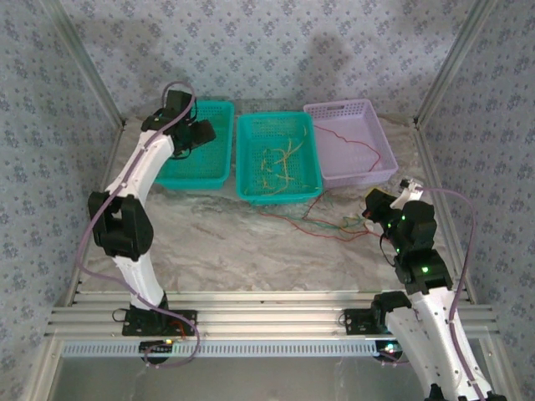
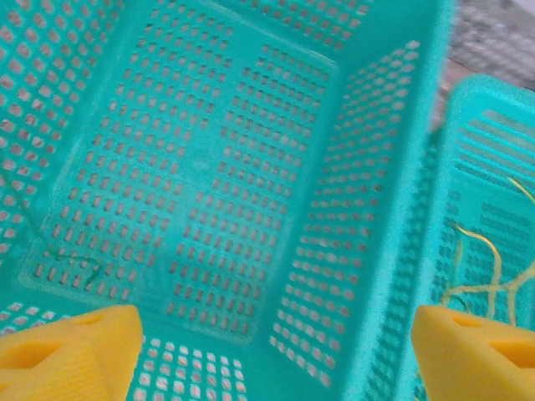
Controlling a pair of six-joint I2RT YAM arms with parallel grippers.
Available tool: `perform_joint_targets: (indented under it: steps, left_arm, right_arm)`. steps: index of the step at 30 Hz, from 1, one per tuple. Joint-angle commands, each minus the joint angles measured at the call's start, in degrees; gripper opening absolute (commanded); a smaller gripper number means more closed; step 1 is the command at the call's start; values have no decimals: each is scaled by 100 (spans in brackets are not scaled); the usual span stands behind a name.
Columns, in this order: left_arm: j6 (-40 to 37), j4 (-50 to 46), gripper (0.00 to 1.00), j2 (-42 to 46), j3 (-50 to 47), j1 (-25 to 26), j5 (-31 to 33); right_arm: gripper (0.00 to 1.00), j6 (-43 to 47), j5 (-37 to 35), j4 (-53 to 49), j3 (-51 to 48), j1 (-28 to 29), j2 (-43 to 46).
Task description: Untangle the cables
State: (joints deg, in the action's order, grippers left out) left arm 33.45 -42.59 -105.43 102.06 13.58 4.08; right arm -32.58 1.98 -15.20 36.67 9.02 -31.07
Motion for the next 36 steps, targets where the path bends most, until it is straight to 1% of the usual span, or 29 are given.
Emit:
perform_joint_targets:
  steps: [1,8,13,15,17,20,24,27,31,34,36]
  left_arm:
    - [-184,-243,84,707,-44,365,-55]
    - [102,36,84,1618,-1192,1398,-110]
    - [428,337,83,2179,-2098,1833,-473]
    - [581,577,82,2344,-2496,2012,-678]
    - [687,643,82,2457,-2808,2166,-750]
    - [939,1001,81,2676,-3389,2469,-930]
    - [1180,1248,78,2645,-3696,2914,-964]
    - [1273,1535,77,2523,-3764,3137,-987]
    - [1453,2031,77,2203,-3753,3223,-1378]
    - [1581,2351,77,1919,-3634,3276,-1673]
    - [1669,2476,78,1747,-3498,3357,-1777]
  right_arm:
    - [0,103,22,-15,191,39,-11]
    - [0,74,258,-122,522,69,-22]
    - [0,85,780,-180,966,83,17]
    - [0,107,861,-234,1112,91,39]
    - [0,150,922,-270,1202,99,46]
    - [0,115,1083,-286,1230,92,38]
    - [0,-38,1437,-126,1335,100,6]
    - [0,-162,1722,-73,1634,103,-103]
    - [0,-302,2099,-152,2179,116,-375]
    - [0,-476,2639,-102,2560,122,-637]
    - [0,-500,2750,-62,2706,146,-697]
